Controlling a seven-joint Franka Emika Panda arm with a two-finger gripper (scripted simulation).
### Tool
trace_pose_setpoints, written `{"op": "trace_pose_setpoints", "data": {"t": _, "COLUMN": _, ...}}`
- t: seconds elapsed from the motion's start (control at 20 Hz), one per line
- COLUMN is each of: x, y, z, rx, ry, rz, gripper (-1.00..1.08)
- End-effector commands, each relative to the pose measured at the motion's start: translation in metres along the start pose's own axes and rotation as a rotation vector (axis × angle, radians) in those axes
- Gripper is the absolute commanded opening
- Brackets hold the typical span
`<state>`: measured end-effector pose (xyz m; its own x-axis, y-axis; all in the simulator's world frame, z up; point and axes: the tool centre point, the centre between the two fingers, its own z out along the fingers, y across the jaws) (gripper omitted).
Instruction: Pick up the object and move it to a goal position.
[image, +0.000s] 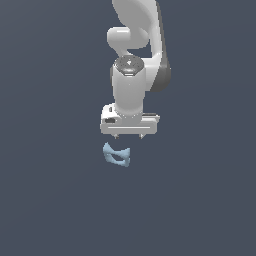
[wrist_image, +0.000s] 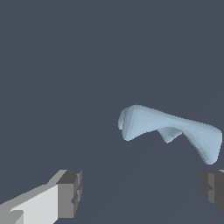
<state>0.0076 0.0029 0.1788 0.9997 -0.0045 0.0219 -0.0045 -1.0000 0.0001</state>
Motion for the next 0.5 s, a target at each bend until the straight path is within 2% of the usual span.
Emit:
{"op": "trace_pose_setpoints", "data": {"t": 0.0, "x": 0.000, "y": 0.000, "z": 0.000, "rx": 0.000, "ry": 0.000, "rz": 0.000, "gripper": 1.00}}
{"op": "trace_pose_setpoints", "data": {"t": 0.45, "x": 0.005, "y": -0.020, "z": -0.012, "rx": 0.032, "ry": 0.030, "rz": -0.021, "gripper": 1.00}}
